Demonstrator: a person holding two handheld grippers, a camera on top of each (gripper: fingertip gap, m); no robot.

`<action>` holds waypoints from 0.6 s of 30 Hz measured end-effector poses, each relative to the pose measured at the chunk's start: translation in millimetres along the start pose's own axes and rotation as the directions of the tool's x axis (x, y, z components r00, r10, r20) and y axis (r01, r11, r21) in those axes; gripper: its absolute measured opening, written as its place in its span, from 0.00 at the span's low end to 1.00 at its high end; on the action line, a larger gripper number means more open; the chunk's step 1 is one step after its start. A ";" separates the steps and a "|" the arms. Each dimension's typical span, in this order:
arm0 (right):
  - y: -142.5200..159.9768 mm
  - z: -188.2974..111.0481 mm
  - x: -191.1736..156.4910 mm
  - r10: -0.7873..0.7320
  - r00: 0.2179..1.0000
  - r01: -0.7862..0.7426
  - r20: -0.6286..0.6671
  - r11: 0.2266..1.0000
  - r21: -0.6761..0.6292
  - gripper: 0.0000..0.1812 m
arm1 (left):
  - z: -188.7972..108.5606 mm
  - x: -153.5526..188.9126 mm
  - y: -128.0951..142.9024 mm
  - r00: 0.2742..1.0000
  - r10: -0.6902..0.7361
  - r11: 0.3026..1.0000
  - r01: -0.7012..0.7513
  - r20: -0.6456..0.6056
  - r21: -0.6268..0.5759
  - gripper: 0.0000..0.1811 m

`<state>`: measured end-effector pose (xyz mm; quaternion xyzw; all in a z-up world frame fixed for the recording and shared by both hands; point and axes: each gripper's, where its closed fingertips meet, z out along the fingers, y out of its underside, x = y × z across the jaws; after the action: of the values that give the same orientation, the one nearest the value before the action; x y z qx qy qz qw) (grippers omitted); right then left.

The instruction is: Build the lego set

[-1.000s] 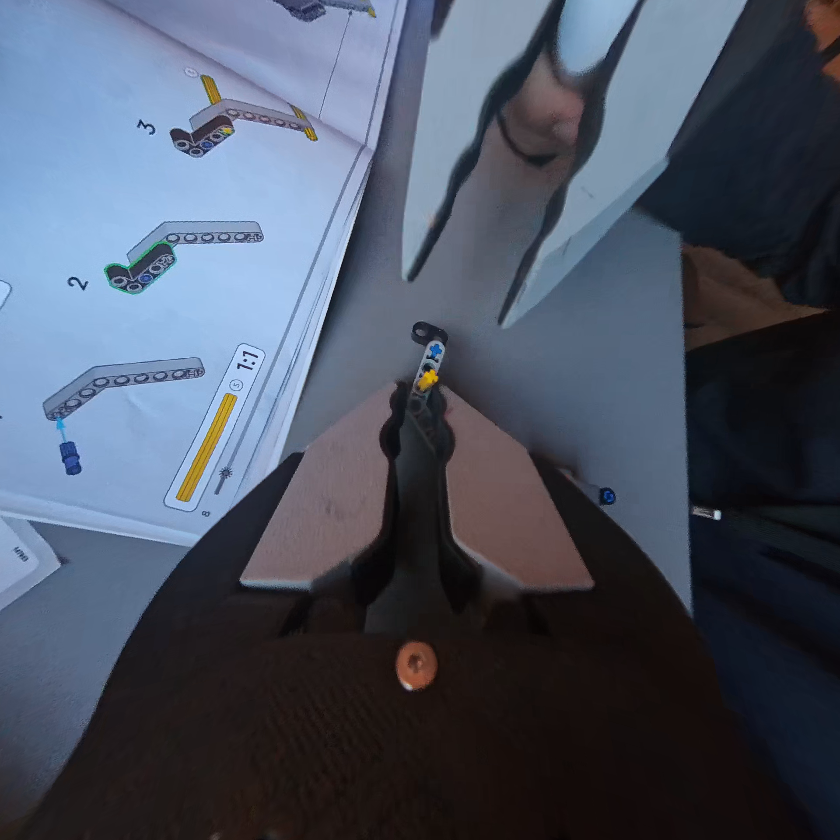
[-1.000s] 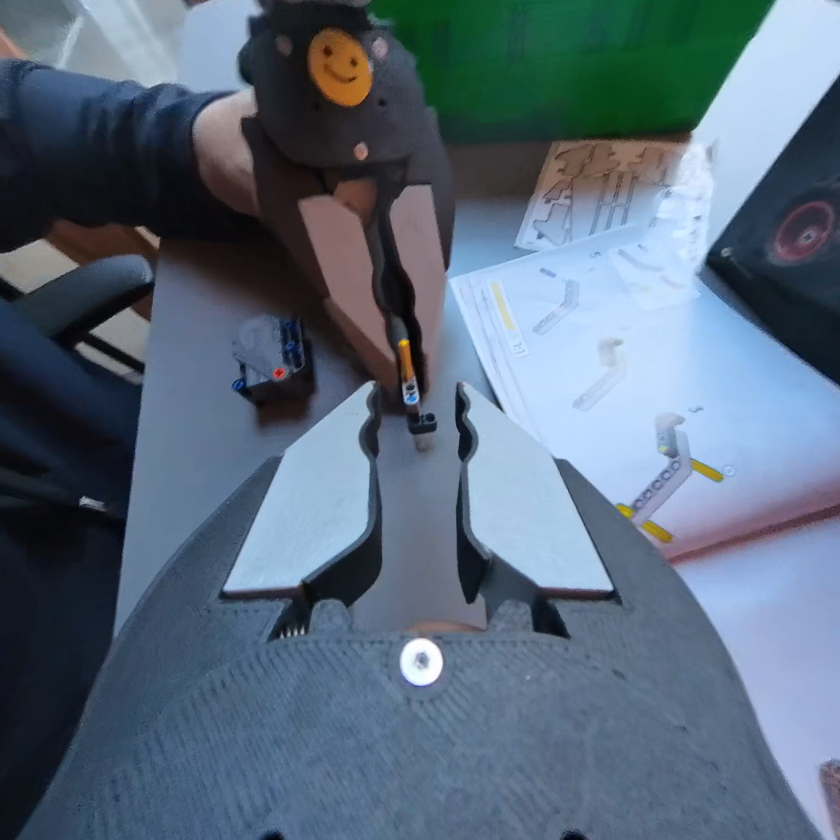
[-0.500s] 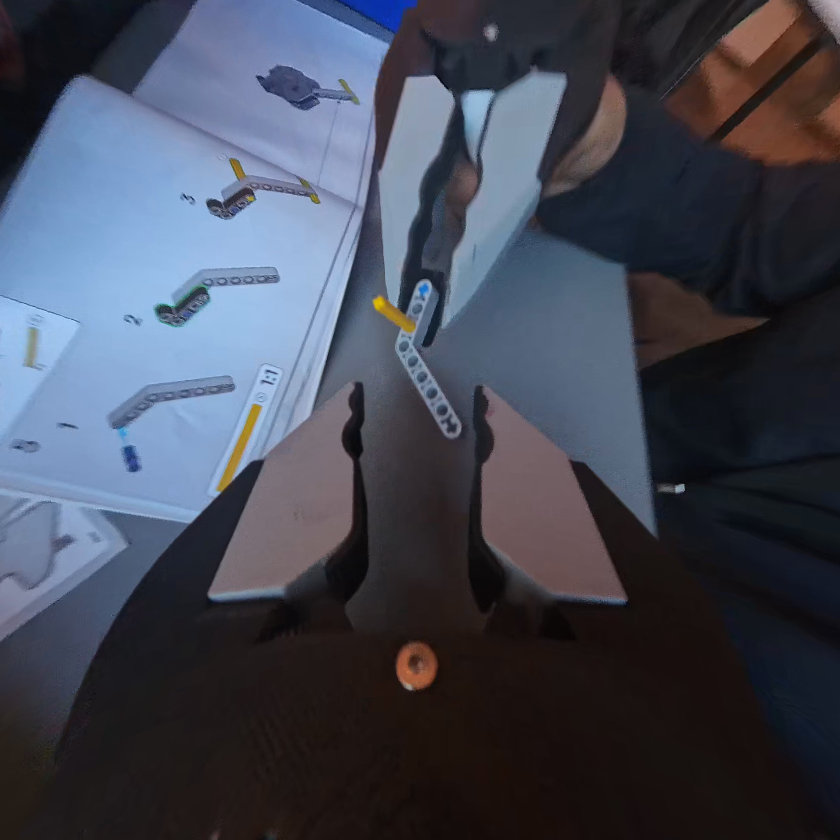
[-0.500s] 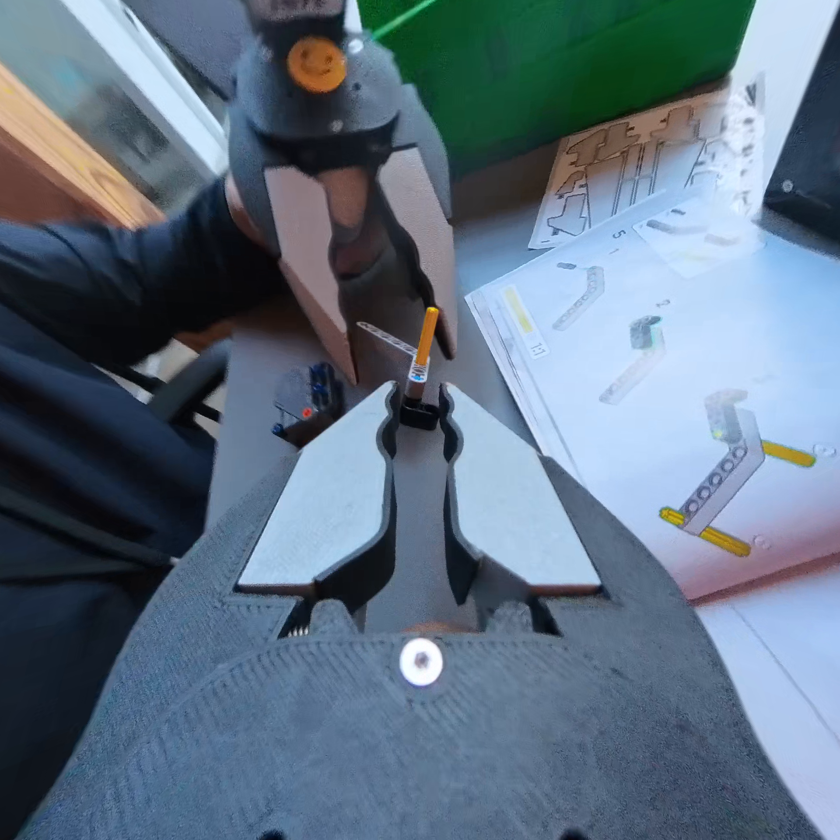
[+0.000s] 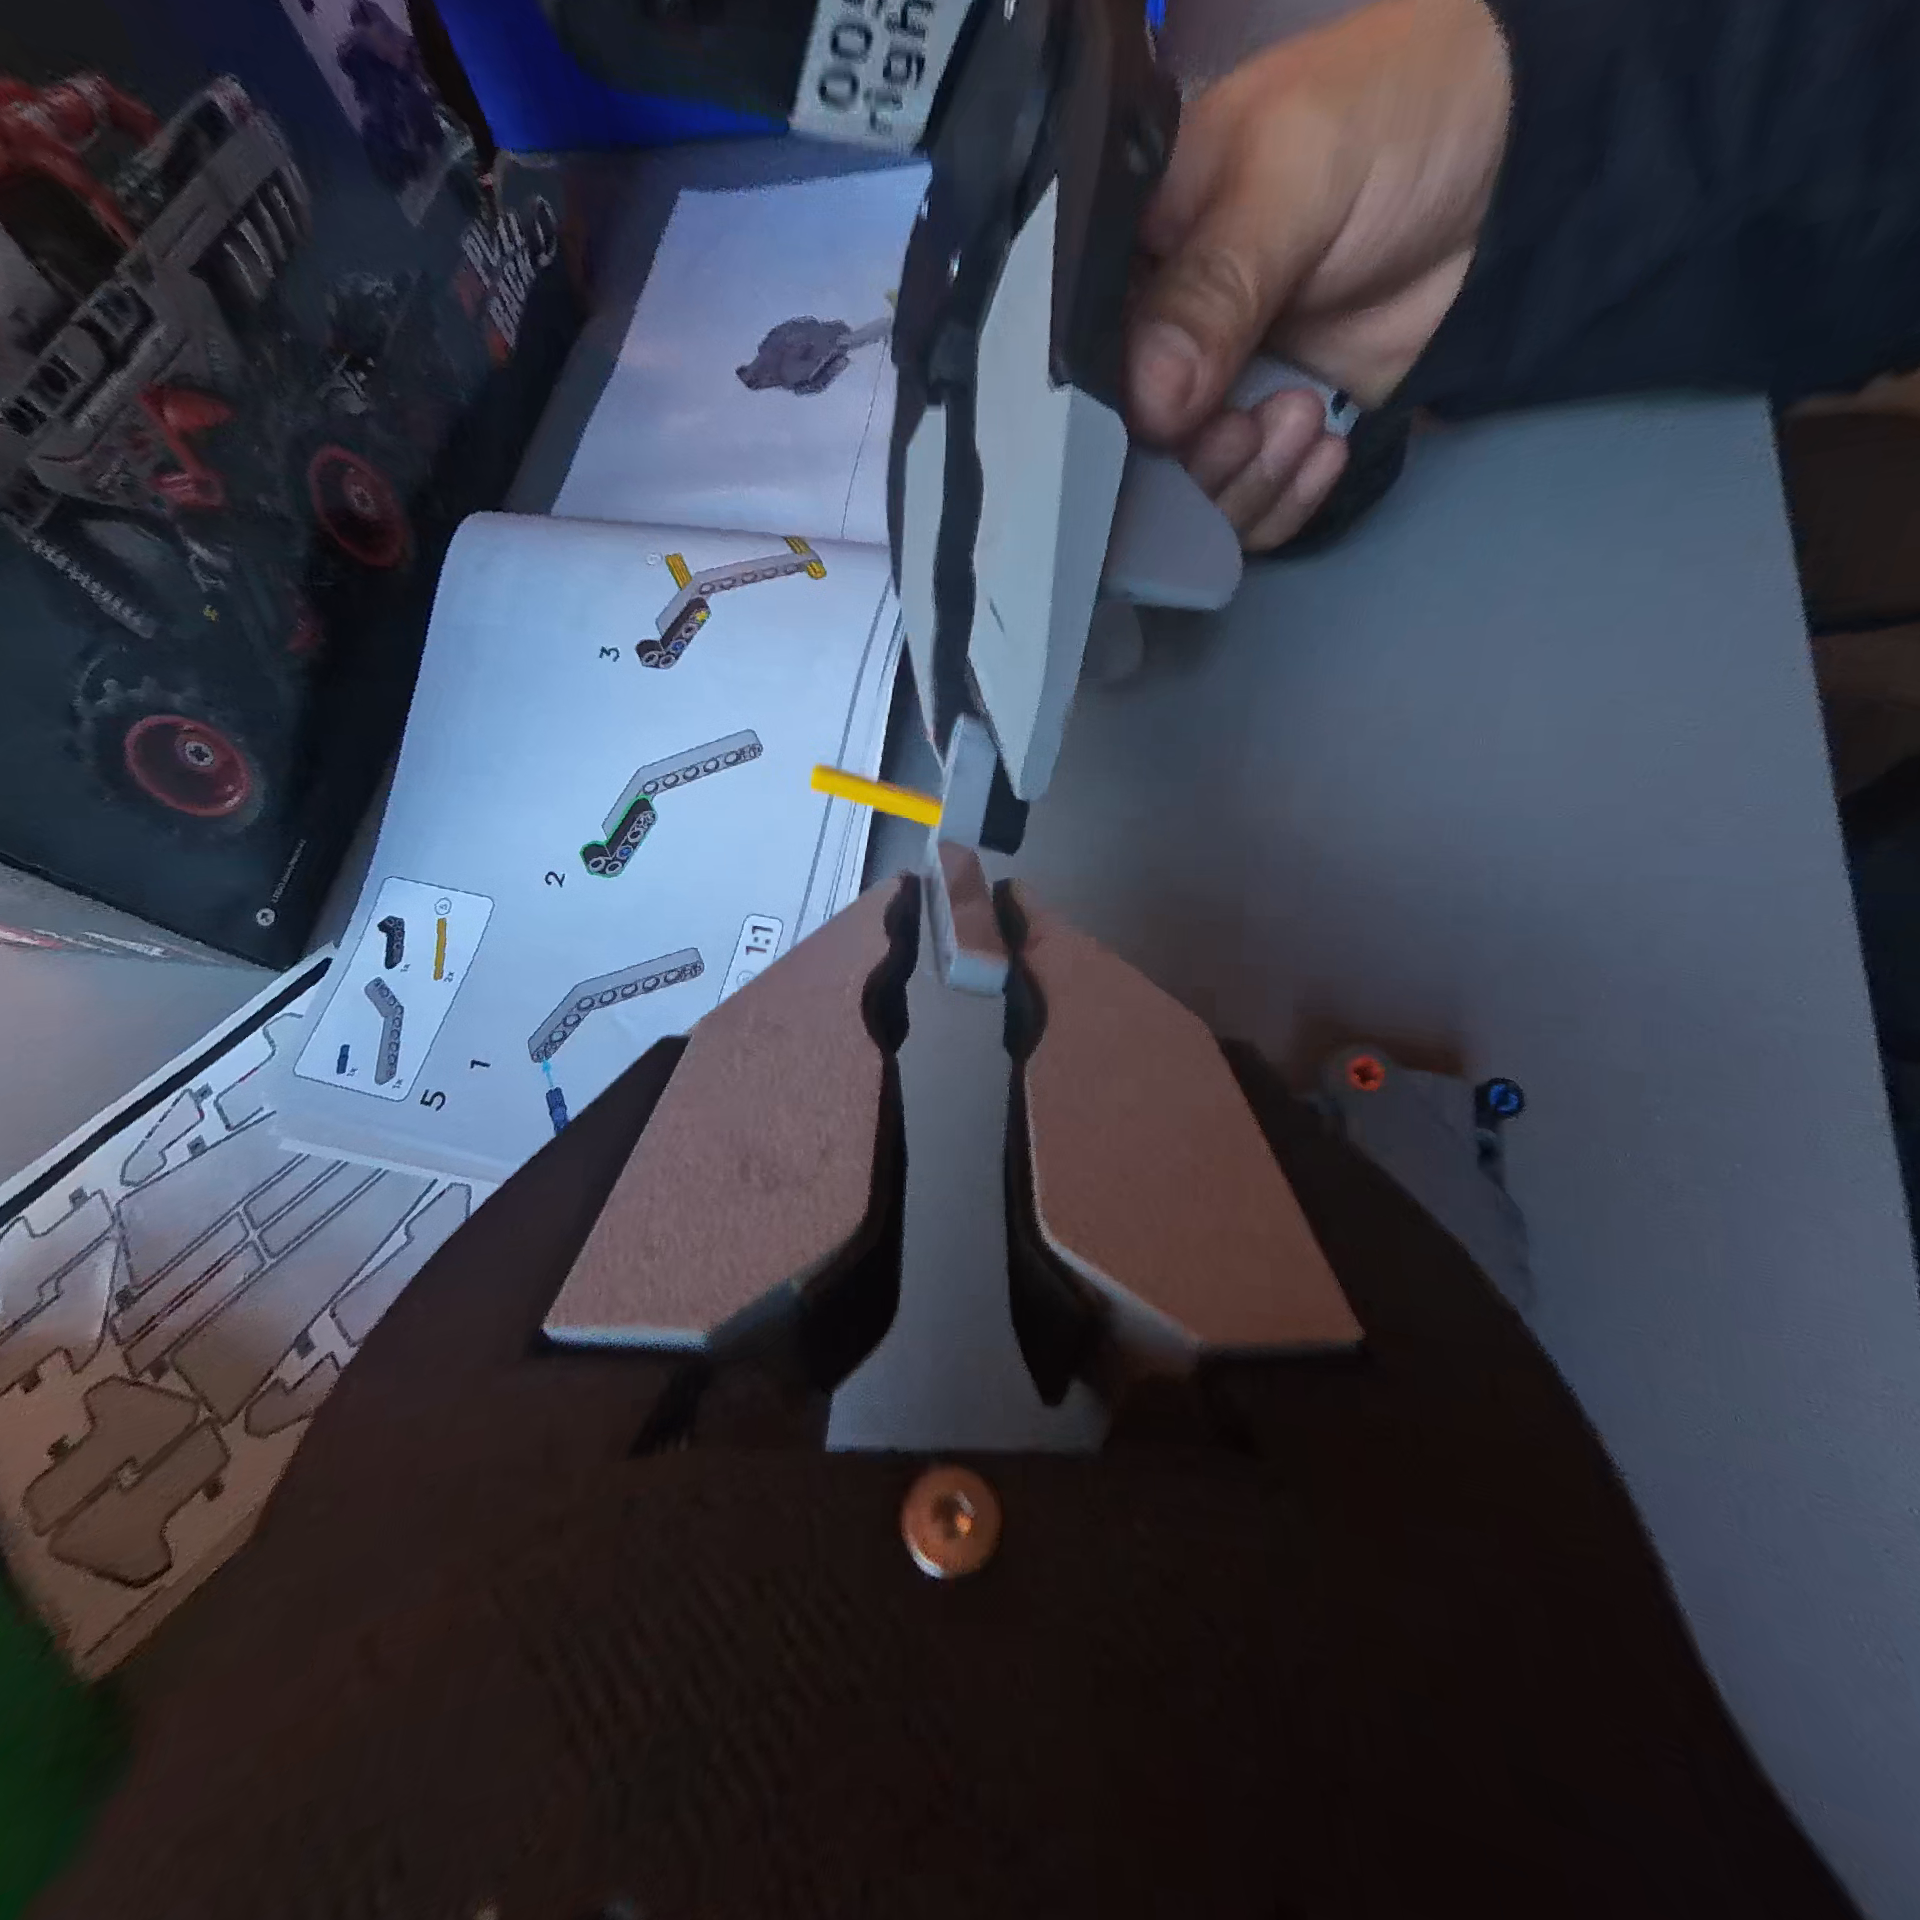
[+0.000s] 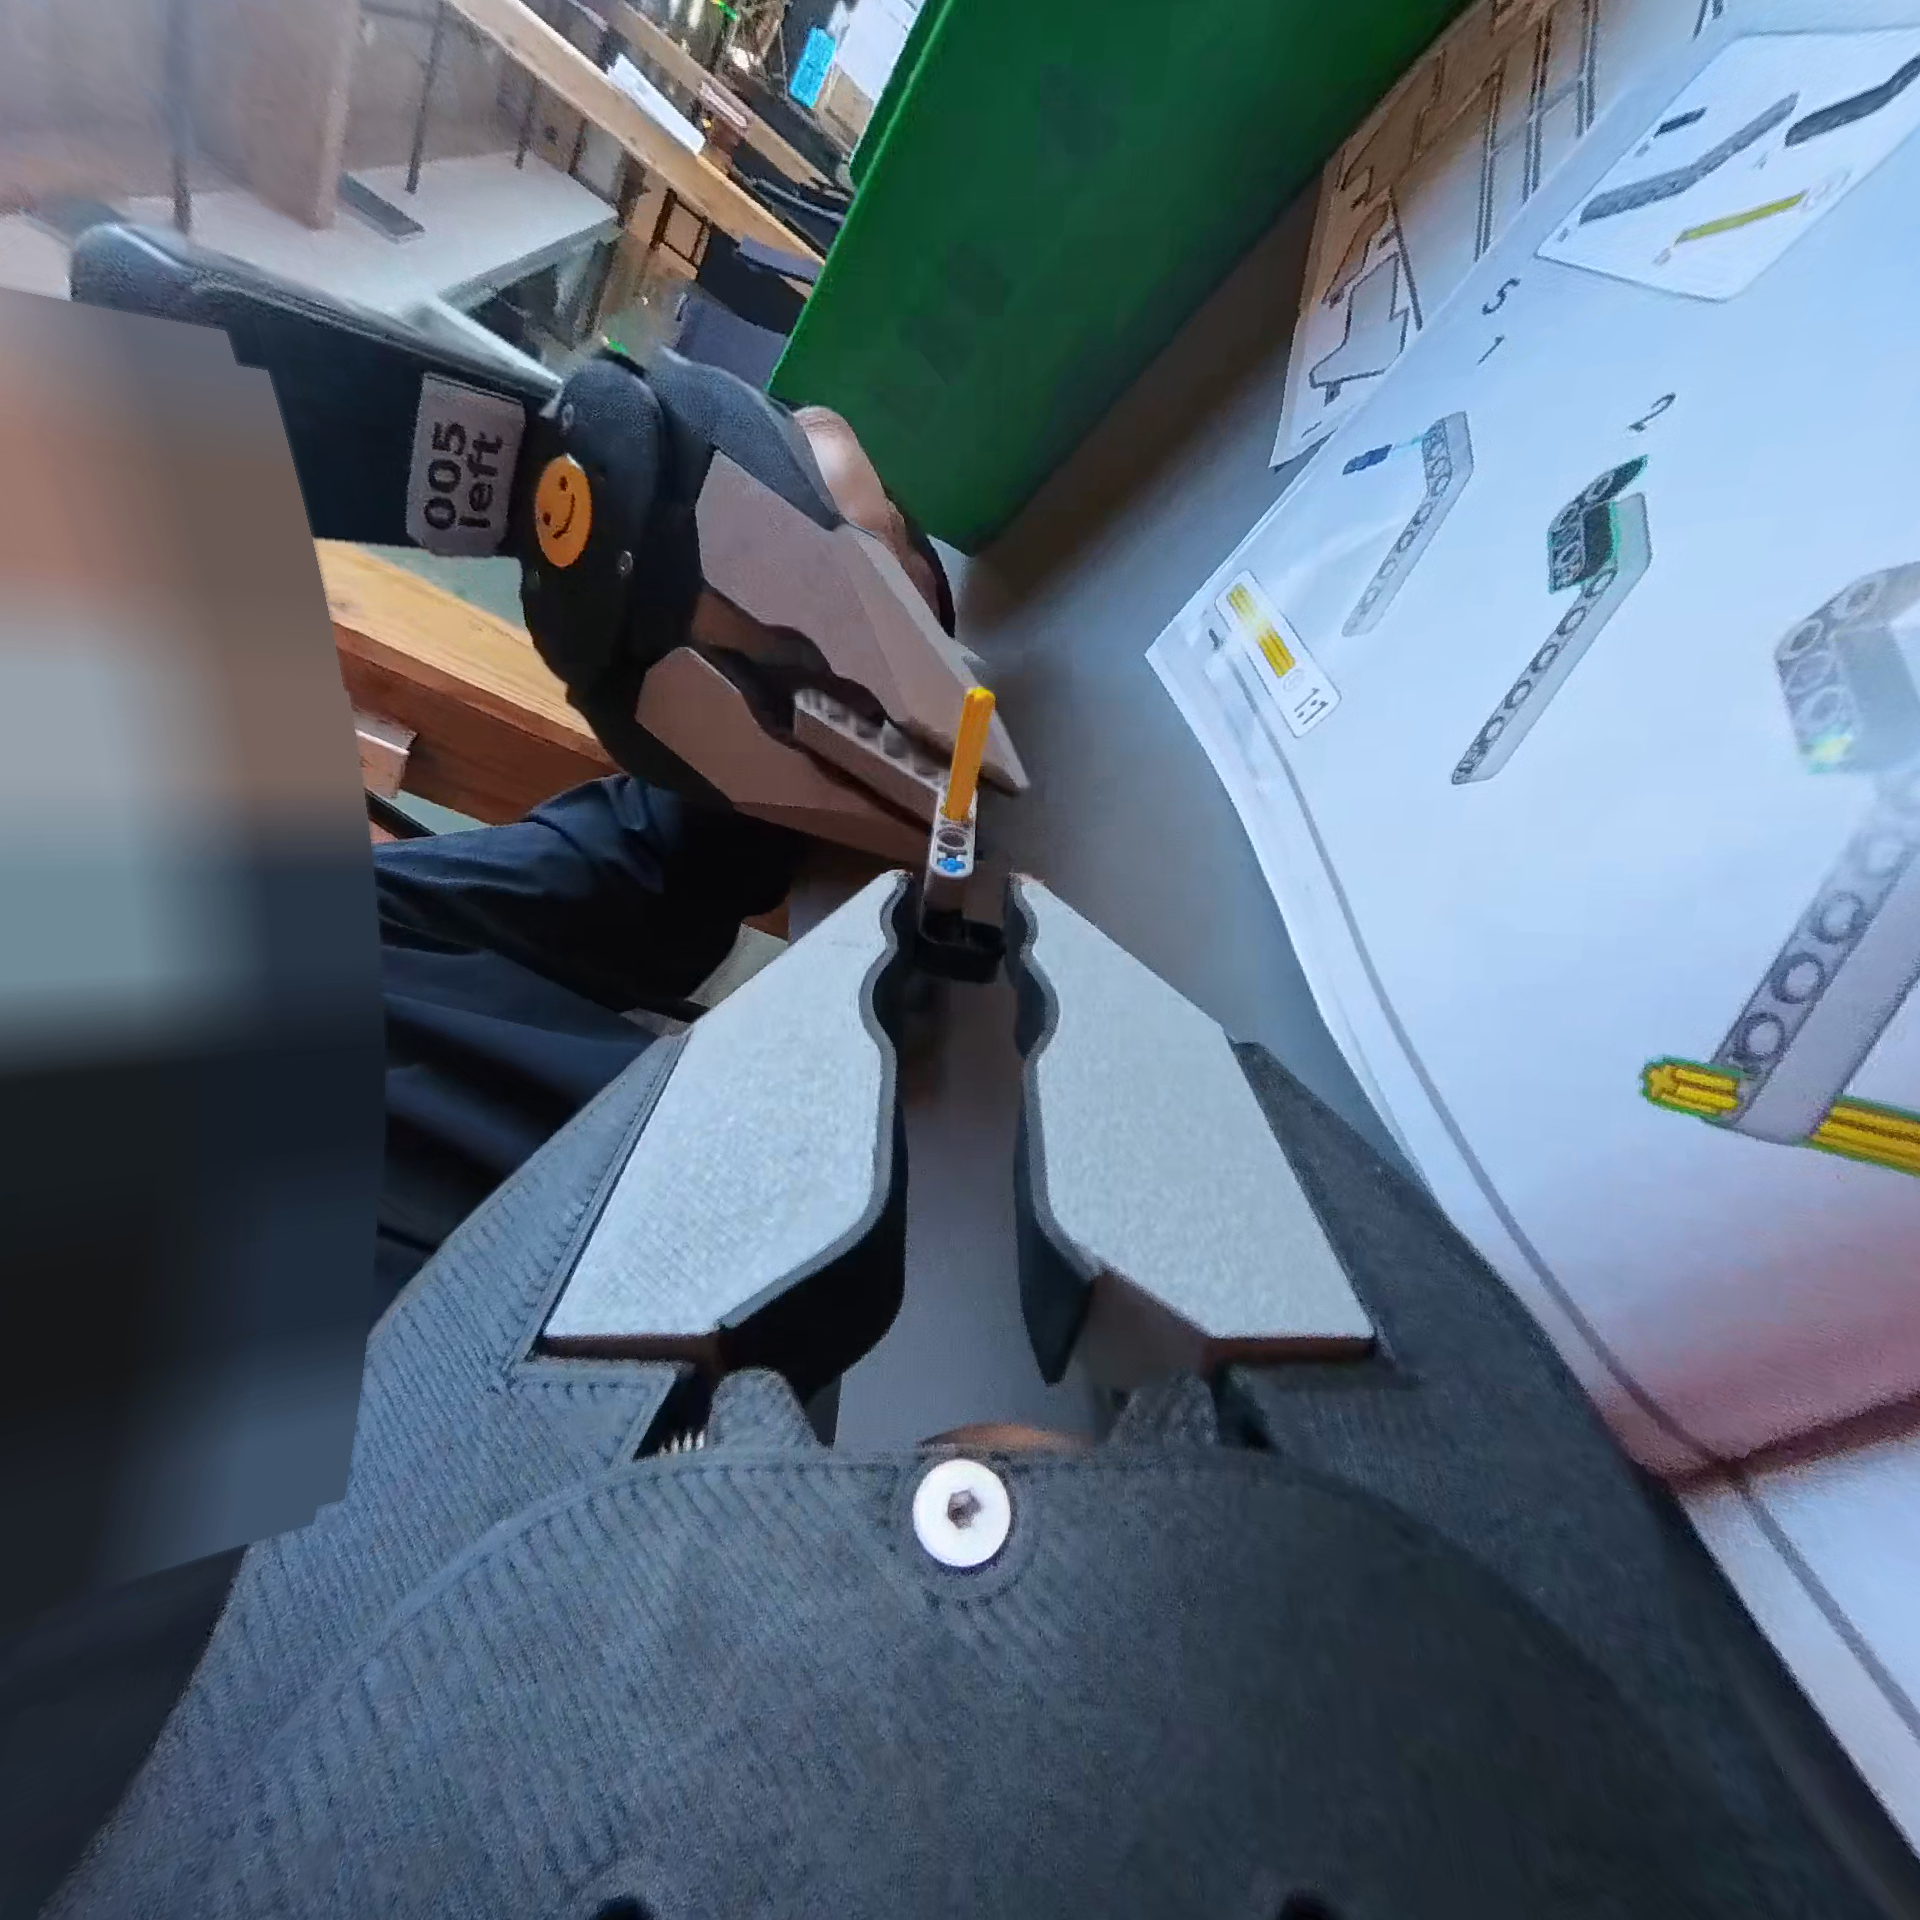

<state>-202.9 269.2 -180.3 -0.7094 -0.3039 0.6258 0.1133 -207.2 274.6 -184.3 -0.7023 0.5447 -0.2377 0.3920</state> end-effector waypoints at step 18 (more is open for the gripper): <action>2.3 -6.2 1.2 -0.570 0.798 0.536 -0.193 0.820 -0.201 0.33 | -2.7 13.5 0.8 0.970 -0.133 0.990 0.139 -0.202 0.015 0.03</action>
<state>-196.2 269.4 -181.3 -0.6669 -0.5238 0.4506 0.2791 -205.8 260.9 -184.6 -0.7046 0.5285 -0.3412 0.3283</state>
